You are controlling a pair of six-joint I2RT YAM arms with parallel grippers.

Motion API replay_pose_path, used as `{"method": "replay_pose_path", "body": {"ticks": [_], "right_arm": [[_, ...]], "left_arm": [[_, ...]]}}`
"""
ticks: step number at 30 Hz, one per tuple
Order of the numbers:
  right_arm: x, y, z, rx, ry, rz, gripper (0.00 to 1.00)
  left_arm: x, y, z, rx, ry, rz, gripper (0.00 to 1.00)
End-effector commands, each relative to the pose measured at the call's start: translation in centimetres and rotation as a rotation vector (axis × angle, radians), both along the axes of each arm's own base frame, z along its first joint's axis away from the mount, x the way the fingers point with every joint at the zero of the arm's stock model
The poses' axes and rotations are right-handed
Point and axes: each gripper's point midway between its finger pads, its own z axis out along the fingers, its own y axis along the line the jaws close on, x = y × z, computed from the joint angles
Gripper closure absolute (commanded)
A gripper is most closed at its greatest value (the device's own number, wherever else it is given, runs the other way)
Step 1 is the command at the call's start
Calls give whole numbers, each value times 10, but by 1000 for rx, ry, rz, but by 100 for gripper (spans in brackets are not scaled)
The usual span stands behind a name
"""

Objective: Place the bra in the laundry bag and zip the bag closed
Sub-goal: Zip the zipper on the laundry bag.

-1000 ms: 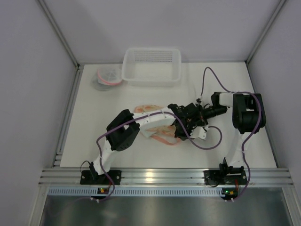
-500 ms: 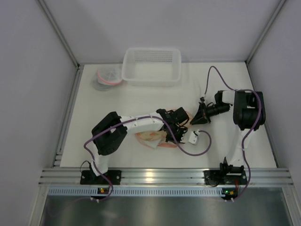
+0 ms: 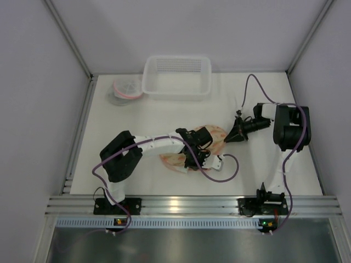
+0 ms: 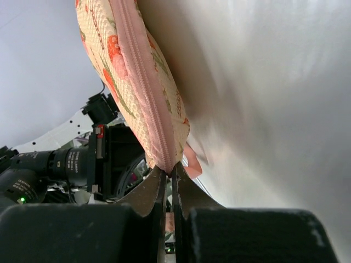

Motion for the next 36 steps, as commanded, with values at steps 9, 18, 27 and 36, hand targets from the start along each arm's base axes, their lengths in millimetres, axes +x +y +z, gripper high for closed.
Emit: {"method": "replay_pose_path", "body": {"ticks": [9, 18, 27, 36], "right_arm": [[22, -23, 37, -42, -174, -30, 26], [-7, -19, 84, -2, -216, -50, 26], [-44, -14, 76, -33, -292, -34, 21], [-52, -16, 86, -69, -350, 14, 5]], "left_arm": [[6, -13, 39, -29, 36, 54, 71], [33, -43, 137, -234, -38, 225, 48], [116, 33, 99, -150, 127, 742, 45], [196, 91, 56, -122, 167, 900, 43]]}}
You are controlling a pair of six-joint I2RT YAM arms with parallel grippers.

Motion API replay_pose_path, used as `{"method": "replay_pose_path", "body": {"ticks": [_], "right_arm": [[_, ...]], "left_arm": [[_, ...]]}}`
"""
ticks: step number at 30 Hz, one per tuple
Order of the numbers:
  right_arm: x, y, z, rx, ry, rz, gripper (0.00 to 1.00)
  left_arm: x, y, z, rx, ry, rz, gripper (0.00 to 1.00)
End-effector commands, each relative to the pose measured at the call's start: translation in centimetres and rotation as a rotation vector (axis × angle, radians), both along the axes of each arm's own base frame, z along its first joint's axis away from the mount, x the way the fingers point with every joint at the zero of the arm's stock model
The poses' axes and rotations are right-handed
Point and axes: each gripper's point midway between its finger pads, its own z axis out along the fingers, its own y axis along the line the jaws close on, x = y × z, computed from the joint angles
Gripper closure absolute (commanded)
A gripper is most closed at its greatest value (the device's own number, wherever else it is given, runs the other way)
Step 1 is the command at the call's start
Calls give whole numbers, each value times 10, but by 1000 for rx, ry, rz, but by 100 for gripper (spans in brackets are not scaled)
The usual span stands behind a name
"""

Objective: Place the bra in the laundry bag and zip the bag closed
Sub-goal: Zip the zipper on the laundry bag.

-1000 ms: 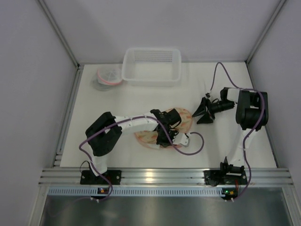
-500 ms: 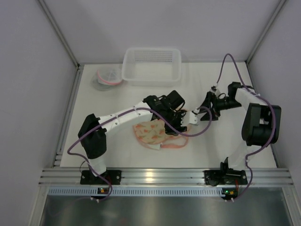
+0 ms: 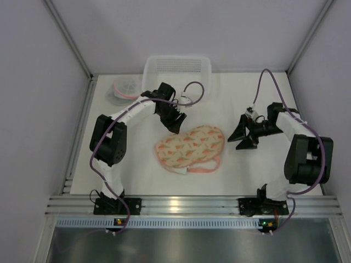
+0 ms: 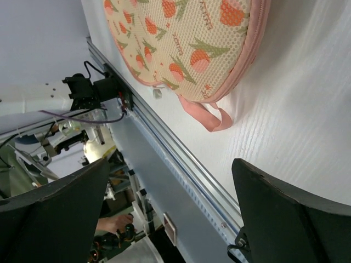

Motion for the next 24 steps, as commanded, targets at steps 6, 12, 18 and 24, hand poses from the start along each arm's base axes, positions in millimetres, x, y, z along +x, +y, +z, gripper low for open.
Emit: {"method": "replay_pose_path", "body": {"ticks": [6, 12, 18, 24], "right_arm": [[-2, 2, 16, -21, -93, 38, 1], [-7, 10, 14, -23, -95, 67, 1], [-4, 13, 14, -22, -111, 86, 1], [7, 17, 7, -26, -121, 69, 2]], "left_arm": [[-5, 3, -21, -141, 132, -64, 41], [-24, -9, -22, -237, 252, -60, 47], [-23, -13, -26, -271, 339, 9, 95], [30, 5, -26, -317, 278, 286, 100]]}}
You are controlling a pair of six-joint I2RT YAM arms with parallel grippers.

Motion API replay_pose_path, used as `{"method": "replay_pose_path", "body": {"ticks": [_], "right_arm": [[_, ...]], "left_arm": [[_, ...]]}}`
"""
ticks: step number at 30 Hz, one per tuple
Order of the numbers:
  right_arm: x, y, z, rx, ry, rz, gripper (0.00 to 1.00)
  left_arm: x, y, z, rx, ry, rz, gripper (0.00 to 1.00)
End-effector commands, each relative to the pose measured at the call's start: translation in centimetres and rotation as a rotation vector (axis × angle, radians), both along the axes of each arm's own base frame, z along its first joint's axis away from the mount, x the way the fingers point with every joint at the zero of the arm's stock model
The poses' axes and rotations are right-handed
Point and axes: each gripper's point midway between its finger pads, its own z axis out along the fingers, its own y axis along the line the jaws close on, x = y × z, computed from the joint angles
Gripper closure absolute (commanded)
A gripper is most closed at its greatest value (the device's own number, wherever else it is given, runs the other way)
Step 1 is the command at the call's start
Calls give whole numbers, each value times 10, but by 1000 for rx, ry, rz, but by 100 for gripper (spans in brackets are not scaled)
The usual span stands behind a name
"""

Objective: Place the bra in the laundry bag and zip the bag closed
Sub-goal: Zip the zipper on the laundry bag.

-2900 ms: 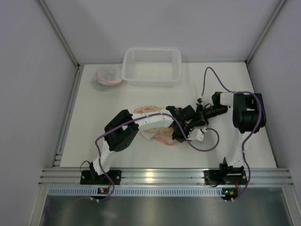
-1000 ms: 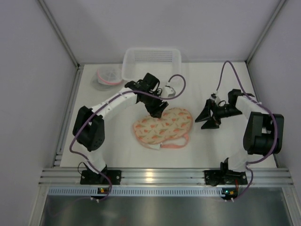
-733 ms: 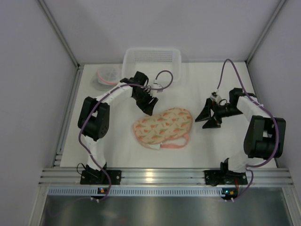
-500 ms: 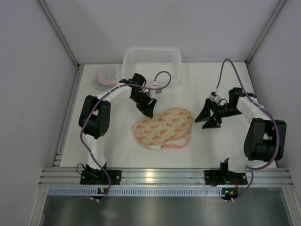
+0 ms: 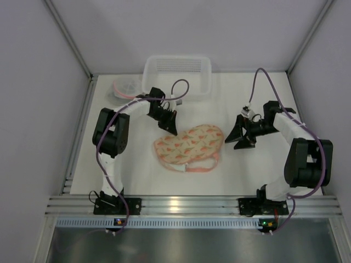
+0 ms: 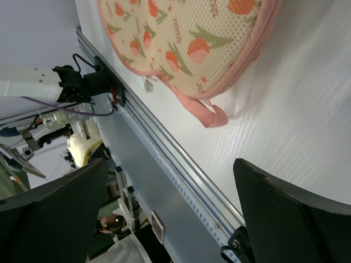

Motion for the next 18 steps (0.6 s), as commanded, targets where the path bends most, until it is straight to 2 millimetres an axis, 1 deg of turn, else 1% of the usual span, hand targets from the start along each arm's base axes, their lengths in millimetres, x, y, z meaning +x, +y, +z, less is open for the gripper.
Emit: {"method": "replay_pose_path", "body": {"ticks": [1, 3, 4, 6, 7, 8, 9, 10, 12, 13, 14, 16, 17, 18], "right_arm": [[16, 6, 2, 4, -75, -2, 3], [23, 9, 1, 2, -82, -22, 5], [30, 11, 2, 7, -96, -39, 6], [37, 16, 1, 13, -82, -63, 10], [46, 16, 2, 16, -120, -77, 12], [44, 27, 2, 21, -125, -52, 13], [43, 30, 0, 28, -98, -78, 14], [46, 33, 0, 33, -109, -84, 15], [51, 42, 0, 45, -126, -96, 17], [53, 49, 0, 52, -150, -86, 17], [53, 54, 0, 61, -128, -98, 18], [50, 62, -8, 66, -96, -103, 20], [51, 72, -10, 70, -94, -105, 22], [47, 76, -17, 64, -77, -109, 23]], "left_arm": [[53, 13, 15, -46, -31, 273, 100], [66, 21, 16, -55, -27, 358, 100], [76, 25, 20, -66, -22, 406, 100], [80, 25, 19, -61, -8, 438, 100], [81, 24, 19, -69, 19, 482, 100], [82, 24, 19, -71, 29, 506, 100], [82, 24, 19, -74, 44, 529, 100], [79, 23, 16, -76, 81, 571, 100], [77, 24, 18, -73, 93, 613, 100], [70, 25, 16, -69, 118, 638, 100], [68, 26, 14, -60, 130, 652, 100], [55, 22, 10, -53, 175, 671, 100], [53, 19, 10, -62, 183, 670, 100], [49, 13, 11, -71, 205, 669, 100]]}}
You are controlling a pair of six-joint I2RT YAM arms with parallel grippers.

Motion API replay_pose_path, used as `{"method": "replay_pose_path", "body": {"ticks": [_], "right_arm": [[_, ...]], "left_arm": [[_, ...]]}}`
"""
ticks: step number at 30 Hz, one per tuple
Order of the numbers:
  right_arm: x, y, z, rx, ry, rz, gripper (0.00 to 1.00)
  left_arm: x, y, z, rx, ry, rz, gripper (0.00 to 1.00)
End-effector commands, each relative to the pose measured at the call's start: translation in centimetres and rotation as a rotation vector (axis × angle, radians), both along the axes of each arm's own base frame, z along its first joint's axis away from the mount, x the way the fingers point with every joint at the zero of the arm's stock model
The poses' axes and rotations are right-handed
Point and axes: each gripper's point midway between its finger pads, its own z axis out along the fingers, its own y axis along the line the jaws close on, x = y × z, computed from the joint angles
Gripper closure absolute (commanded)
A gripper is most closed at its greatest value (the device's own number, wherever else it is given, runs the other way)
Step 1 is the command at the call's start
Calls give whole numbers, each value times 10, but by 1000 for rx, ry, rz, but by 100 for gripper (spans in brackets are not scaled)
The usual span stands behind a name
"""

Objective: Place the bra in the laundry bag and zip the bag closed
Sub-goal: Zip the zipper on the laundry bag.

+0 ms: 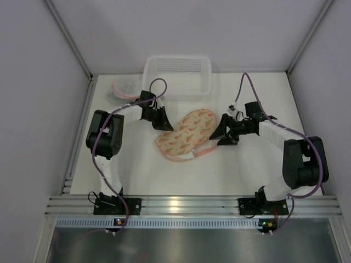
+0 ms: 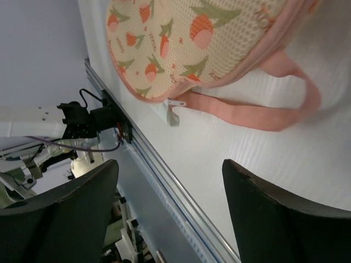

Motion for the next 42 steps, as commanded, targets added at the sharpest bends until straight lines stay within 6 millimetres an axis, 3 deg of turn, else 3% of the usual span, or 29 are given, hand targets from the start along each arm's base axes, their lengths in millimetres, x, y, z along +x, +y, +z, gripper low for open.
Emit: {"method": "replay_pose_path", "body": {"ticks": [1, 5, 11, 14, 21, 24, 27, 28, 31, 32, 34, 36, 38, 39, 42], "right_arm": [[12, 26, -2, 27, -27, -29, 23], [19, 35, -24, -12, 25, -85, 31], [22, 33, -56, -53, 100, -174, 32], [35, 37, -57, -51, 60, -218, 34], [40, 55, -63, -48, 10, -229, 35], [41, 57, -66, -42, -5, -233, 44], [45, 61, -65, -22, -17, -225, 61], [45, 63, -64, -12, -9, -218, 76], [44, 68, -54, 27, 2, -203, 100], [44, 69, -49, 40, 4, -197, 100], [42, 73, -37, 86, 7, -186, 100], [39, 75, -29, 106, 9, -176, 100], [38, 76, -20, 132, 5, -171, 100], [38, 77, -16, 140, 8, -173, 100], [36, 77, -14, 156, 26, -190, 100]], "left_arm": [[-1, -15, 20, -52, -2, 61, 100], [-5, -20, 20, -75, 27, 71, 100], [-16, -24, 18, -125, 73, 93, 100], [-24, -22, 14, -121, 80, 90, 100], [-32, -20, 15, -112, 26, 26, 100], [-32, -19, 12, -108, 18, 13, 100], [-34, -22, 13, -110, 5, -13, 100], [-34, -23, 15, -112, -3, -21, 99], [-33, -20, 24, -81, -55, -59, 85], [-29, -18, 32, -60, -117, -101, 74], [-29, -9, 53, 1, -207, -142, 66], [-25, 3, 87, 75, -394, -232, 52], [-21, 14, 104, 215, -582, -334, 41], [-28, 17, 123, 253, -673, -368, 34], [-54, 11, 131, 435, -873, -550, 22]]}}
